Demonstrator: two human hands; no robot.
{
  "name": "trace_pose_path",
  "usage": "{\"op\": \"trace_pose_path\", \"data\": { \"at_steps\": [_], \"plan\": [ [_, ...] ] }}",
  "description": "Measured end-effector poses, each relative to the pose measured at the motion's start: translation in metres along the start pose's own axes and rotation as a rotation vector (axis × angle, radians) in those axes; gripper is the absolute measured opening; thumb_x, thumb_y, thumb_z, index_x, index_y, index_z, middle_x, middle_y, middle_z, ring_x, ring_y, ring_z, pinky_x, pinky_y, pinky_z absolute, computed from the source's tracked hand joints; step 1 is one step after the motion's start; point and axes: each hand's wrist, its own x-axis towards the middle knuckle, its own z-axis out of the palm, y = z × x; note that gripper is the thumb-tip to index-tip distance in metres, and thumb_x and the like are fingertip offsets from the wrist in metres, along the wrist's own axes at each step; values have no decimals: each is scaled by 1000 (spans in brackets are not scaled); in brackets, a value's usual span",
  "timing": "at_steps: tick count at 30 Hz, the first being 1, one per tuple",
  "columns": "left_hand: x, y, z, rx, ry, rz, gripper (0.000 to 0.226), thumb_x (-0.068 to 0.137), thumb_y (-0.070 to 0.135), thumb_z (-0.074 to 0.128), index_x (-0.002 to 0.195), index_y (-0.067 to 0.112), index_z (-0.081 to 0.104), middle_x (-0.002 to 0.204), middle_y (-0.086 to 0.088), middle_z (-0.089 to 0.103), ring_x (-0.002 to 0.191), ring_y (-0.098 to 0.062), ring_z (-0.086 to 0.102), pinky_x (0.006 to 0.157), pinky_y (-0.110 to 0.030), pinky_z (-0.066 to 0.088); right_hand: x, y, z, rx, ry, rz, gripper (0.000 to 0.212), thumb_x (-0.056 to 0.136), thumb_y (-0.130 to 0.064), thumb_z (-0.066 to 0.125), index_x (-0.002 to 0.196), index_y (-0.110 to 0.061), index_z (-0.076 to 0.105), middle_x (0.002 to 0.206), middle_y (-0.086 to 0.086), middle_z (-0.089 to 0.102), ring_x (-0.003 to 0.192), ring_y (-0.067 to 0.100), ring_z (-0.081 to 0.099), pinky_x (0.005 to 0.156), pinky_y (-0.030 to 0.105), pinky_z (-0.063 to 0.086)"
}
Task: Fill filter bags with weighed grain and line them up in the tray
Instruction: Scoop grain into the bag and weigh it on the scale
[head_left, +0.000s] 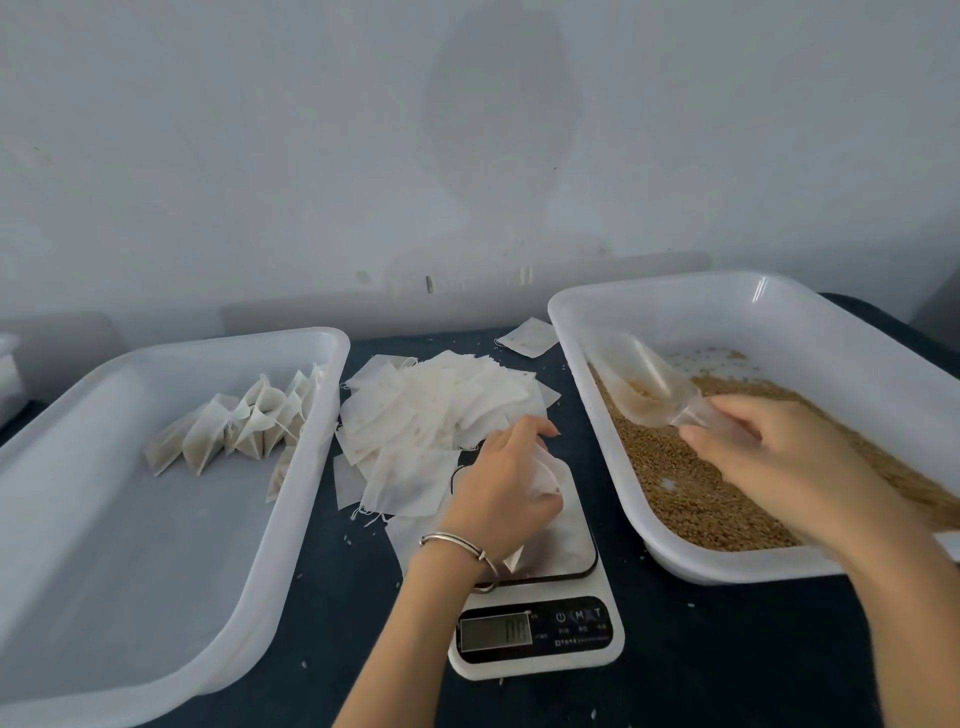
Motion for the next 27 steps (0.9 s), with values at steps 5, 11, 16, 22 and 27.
{"op": "trace_pose_path", "data": {
  "at_steps": [5, 11, 16, 22, 27],
  "plan": [
    [-1, -5, 1, -38, 98, -7, 35, 74, 7, 59, 96, 32, 50, 104, 15, 55, 100, -10, 51, 84, -26, 44, 16, 17, -8, -84, 94, 91, 30, 93, -33, 54, 120, -22, 61, 85, -9, 59, 73, 2, 51, 58, 24, 36],
    [-2, -6, -6, -112, 62, 2, 37, 76, 15, 66, 102, 35, 50, 97, 21, 57, 94, -5, 55, 77, -17, 42, 13, 26, -12, -66, 75, 109, 29, 91, -35, 56, 118, -26, 62, 96, -7, 63, 83, 11, 57, 72, 32, 41],
    [-10, 0, -7, -228, 132, 51, 67, 76, 39, 72, 132, 32, 36, 118, 13, 54, 116, 0, 48, 98, -12, 36, 10, 29, -12, -32, 44, 112, 26, 90, -36, 56, 114, -29, 62, 92, -10, 64, 83, 12, 59, 72, 35, 45],
    [-36, -2, -38, -691, 730, 83, 32, 86, 38, 50, 111, 19, 53, 112, -2, 62, 109, -15, 59, 92, -31, 48, 12, 33, -13, -53, 55, 137, 38, 86, -42, 57, 122, -28, 59, 99, -7, 66, 87, 17, 61, 80, 43, 48],
    [-54, -14, -58, -742, 977, -17, 18, 83, 41, 46, 91, 29, 55, 94, 7, 63, 100, -16, 62, 83, -31, 48, 15, 38, -11, -41, 54, 138, 39, 85, -45, 57, 121, -30, 59, 99, -8, 66, 87, 17, 62, 77, 41, 47]
  ]
}}
